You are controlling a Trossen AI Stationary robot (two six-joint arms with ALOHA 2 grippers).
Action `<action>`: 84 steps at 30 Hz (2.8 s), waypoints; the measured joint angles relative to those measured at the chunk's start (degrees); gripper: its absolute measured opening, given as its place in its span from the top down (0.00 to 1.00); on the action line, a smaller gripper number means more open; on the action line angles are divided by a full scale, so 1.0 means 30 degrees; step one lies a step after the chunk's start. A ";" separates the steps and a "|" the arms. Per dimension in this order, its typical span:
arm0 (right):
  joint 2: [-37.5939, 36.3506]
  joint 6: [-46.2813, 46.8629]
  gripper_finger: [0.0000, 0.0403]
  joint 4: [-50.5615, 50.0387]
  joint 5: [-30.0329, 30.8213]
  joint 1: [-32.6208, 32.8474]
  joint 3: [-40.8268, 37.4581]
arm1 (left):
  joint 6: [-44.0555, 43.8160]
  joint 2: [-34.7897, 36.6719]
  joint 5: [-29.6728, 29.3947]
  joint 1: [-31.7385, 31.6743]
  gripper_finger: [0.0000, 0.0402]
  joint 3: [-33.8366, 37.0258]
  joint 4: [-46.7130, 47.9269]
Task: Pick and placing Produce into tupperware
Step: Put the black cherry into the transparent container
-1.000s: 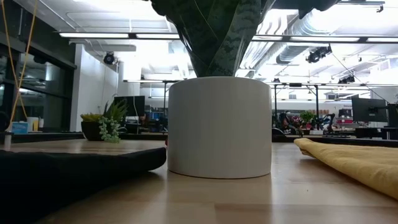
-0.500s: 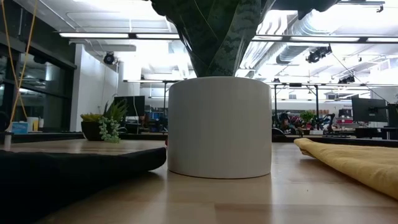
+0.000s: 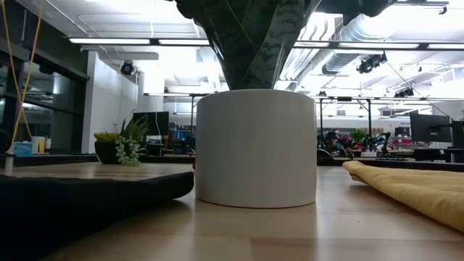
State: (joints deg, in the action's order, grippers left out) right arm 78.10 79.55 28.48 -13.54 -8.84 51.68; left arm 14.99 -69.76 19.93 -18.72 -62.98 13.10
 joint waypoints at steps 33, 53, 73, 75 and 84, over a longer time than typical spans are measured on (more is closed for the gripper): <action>0.0934 0.0188 0.74 0.1213 -0.0417 0.0000 0.0007 | 0.0033 0.0000 -0.0042 0.0000 0.70 0.0000 0.0117; 0.0934 -0.0016 0.82 0.1191 -0.0415 0.0001 0.0007 | 0.0033 0.0000 -0.0215 0.0000 0.70 0.0000 0.0128; 0.0919 -0.0169 0.82 0.1377 -0.0408 0.0002 0.0007 | -0.0084 -0.0328 -0.0266 0.0000 0.70 0.0015 0.0198; 0.0919 -0.0169 0.82 0.1383 -0.0408 0.0000 0.0007 | -0.0084 -0.0321 -0.0266 0.0000 0.70 0.0015 0.0107; 0.0919 -0.0177 0.82 0.1388 -0.0408 0.0007 0.0007 | -0.0019 -0.0321 -0.0381 0.0000 0.70 0.0015 0.0109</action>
State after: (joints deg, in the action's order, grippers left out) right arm 80.86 79.02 32.64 -14.76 -8.82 51.70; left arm 14.94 -70.72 18.79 -18.72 -62.94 13.43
